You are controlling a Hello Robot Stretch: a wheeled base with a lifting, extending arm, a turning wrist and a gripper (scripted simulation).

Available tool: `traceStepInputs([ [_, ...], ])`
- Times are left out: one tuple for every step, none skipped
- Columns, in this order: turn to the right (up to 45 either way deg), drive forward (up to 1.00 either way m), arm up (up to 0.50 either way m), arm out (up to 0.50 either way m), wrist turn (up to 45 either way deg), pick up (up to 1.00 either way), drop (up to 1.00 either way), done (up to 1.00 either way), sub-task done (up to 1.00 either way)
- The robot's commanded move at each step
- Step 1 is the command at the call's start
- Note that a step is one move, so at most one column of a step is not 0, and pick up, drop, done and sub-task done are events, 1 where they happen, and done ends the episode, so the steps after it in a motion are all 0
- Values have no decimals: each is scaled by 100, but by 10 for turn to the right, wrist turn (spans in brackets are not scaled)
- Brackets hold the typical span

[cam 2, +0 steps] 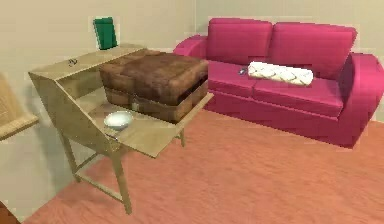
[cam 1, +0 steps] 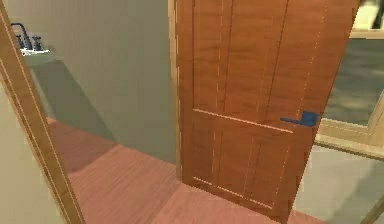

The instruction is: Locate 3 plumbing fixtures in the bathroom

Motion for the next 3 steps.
traceStepInputs([
  [-90,0,0,0,0,0,0,0,0],
  [0,100,0,0,0,0,0,0,0],
  [-450,0,0,0,0,0,0,0,0],
])
